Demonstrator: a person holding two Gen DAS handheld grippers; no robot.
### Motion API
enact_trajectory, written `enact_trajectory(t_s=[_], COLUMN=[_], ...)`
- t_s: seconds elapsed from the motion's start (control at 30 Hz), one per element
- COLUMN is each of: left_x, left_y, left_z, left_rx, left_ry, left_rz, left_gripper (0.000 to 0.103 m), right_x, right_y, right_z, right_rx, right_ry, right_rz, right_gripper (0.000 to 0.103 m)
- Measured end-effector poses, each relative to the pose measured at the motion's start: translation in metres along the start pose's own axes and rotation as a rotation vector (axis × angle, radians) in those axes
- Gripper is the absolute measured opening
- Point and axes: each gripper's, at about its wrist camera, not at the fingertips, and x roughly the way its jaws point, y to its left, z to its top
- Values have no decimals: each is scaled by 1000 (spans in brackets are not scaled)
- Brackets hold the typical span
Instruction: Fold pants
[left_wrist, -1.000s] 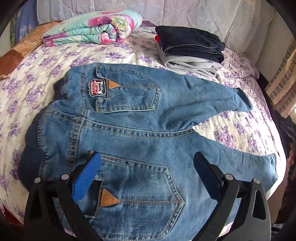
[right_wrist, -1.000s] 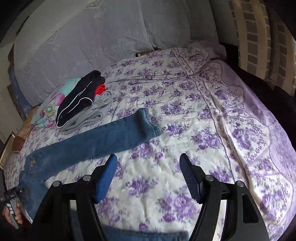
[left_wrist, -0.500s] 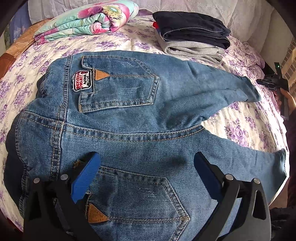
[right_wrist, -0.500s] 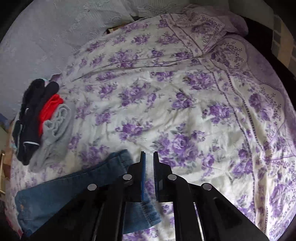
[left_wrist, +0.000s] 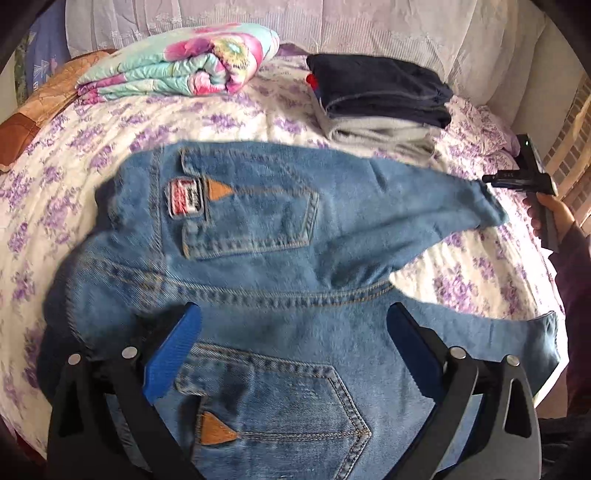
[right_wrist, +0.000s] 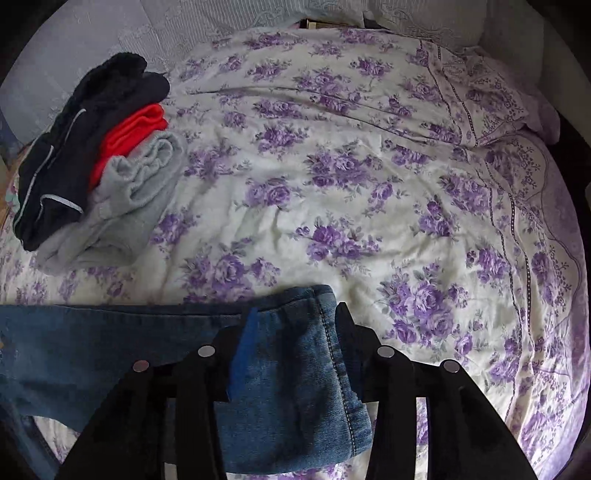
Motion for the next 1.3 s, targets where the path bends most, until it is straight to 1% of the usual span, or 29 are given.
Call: enact_trajectory(t_s=[0.03, 0.07, 0.1, 0.2, 0.27, 0.3, 0.33, 0.37, 0.43, 0.53, 0.57, 0.6, 0.63, 0.67, 0.7, 0.8, 0.83, 0.87, 0.9, 0.93, 0.97, 1.0, 1.03, 1.07, 1.1, 1.13, 1.17, 1.23, 1.3], left_x=[-9, -16, -18, 1, 27, 41, 55, 68, 88, 100, 103, 103, 99, 92, 83, 55, 48, 44, 42, 45, 47, 50, 54, 57, 60, 63, 65, 71, 79], left_y=[9, 21, 34, 81, 120, 138, 150, 158, 162, 151, 146, 140, 134, 131, 128, 130, 130, 129, 129, 129, 130, 131, 132, 134, 137, 138, 138, 137, 136], left_z=[11, 24, 37, 76, 96, 102, 108, 112, 122, 129, 129, 129, 127, 127, 126, 123, 121, 119, 118, 120, 120, 121, 121, 122, 122, 122, 121, 120, 118], left_rx=[-14, -40, -74, -160, -250, -304, -340, -367, -377, -362, -346, -321, -292, -270, -245, -233, -226, -218, -211, -213, -221, -225, -232, -246, -260, -269, -269, -258, -246], left_ry=[-23, -36, -34, 24, 83, 114, 157, 189, 229, 240, 249, 249, 237, 212, 187, 135, 128, 128, 134, 140, 149, 163, 173, 183, 192, 198, 200, 209, 230], left_rz=[10, 19, 19, 22, 57, 53, 21, -7, -28, -53, -55, -3, 28, 30, 46, -8, -17, -21, -17, -11, -13, -17, -12, -16, -33, -52, -66, -69, -63], left_gripper=[98, 98, 98, 98, 98, 98, 98, 98, 98, 97, 92, 66, 55, 49, 35, 33, 33, 33, 37, 42, 43, 45, 49, 51, 59, 66, 69, 75, 76], right_x=[-3, -3, -1, 22, 43, 54, 60, 57, 49, 28, 20, 10, -1, -13, -26, -58, -61, -59, -55, -54, -57, -61, -66, -66, -67, -68, -69, -70, -58], right_y=[0, 1, 0, 0, 2, 5, 8, 10, 13, 10, 8, 6, 5, 3, 1, -6, -11, -17, -22, -26, -29, -29, -22, -7, 21, 57, 99, 188, 264], right_z=[5, 11, 16, 20, 16, 12, 8, 7, 6, 3, 1, -1, -3, -6, -10, -21, -23, -22, -22, -21, -21, -19, -17, -14, -9, -5, -4, -8, -19], right_rx=[9, 15, 24, 50, 31, 11, -1, -9, -24, -17, -11, -11, -11, -3, 8, 7, 13, 27, 48, 74, 103, 139, 163, 148, 94, 7, -105, -367, -601], right_ry=[-7, -8, -3, 58, 110, 148, 173, 149, 119, 62, 42, 14, -14, -42, -72, -142, -142, -130, -115, -124, -149, -178, -203, -206, -188, -162, -148, -127, -84], right_rz=[-1, 2, -9, -2, -22, -34, -10, -17, -12, 13, 27, 42, 55, 71, 94, 130, 132, 115, 62, -20, -61, -27, 56, 165, 276, 364, 417, 458, 470], right_gripper=[60, 65, 67, 69, 67, 41, 31, 23, 22, 21, 20, 20, 20, 20, 20, 20, 22, 31, 39, 48, 55, 57, 58, 59, 63, 68, 73, 78, 78])
